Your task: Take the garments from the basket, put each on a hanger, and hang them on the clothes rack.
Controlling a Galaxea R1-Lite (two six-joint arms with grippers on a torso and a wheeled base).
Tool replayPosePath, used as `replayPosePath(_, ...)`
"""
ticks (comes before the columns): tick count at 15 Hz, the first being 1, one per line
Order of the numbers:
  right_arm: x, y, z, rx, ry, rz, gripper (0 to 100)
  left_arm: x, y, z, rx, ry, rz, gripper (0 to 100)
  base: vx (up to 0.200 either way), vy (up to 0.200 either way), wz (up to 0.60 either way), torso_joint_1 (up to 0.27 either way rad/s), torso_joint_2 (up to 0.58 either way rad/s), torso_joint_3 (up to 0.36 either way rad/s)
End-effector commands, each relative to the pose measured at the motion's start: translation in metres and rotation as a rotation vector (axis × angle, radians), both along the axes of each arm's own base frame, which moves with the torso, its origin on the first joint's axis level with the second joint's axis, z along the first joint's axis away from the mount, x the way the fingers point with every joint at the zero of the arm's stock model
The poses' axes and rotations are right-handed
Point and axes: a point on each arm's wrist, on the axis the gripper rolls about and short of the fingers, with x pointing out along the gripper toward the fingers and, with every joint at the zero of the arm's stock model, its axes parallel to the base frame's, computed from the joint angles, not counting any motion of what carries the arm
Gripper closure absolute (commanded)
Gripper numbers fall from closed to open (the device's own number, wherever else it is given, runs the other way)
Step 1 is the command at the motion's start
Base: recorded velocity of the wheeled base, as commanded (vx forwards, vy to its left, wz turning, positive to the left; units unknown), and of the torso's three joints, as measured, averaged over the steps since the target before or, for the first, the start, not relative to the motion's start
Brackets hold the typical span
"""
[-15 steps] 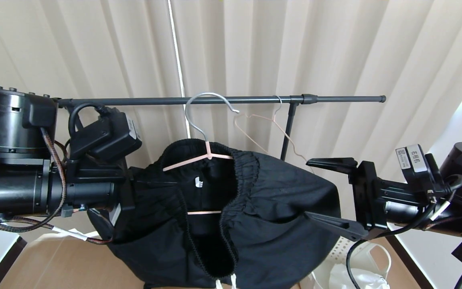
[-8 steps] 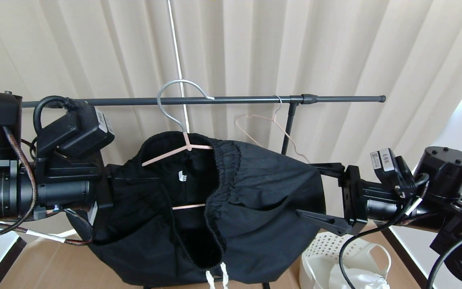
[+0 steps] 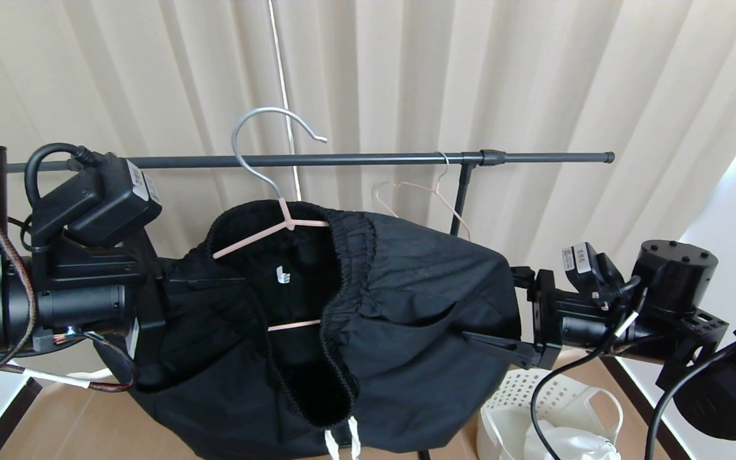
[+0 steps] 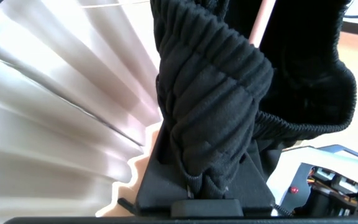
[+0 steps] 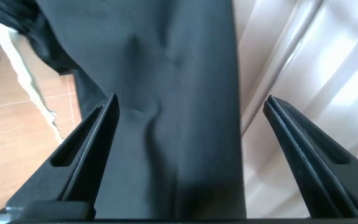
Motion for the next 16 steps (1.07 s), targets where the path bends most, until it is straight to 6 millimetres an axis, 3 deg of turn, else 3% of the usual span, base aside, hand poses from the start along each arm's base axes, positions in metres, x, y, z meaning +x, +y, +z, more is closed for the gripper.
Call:
replayPosePath(1, 0.008, -0.002, -0.009, -0.006, 0.023, -0.014, 0, -0.004, 0.001, 0.003, -0.008, -0.012, 0.005, 100, 0.000, 0.000, 0.00, 0.000, 0.00, 0.000)
replayPosePath(4, 0.014, -0.004, -0.014, -0.010, 0.028, -0.025, 0, -0.008, 0.003, 0.004, -0.019, -0.010, 0.013, 100, 0.000, 0.000, 0.00, 0.000, 0.00, 0.000)
replayPosePath(5, 0.015, -0.005, -0.015, -0.019, 0.013, -0.028, 100, -0.009, 0.004, 0.003, -0.022, -0.004, 0.015, 100, 0.000, 0.000, 0.00, 0.000, 0.00, 0.000)
replayPosePath(16, 0.033, -0.011, -0.027, -0.024, 0.029, -0.058, 100, -0.028, 0.026, -0.009, -0.022, 0.009, 0.099, 100, 0.000, 0.000, 0.00, 0.000, 0.00, 0.000)
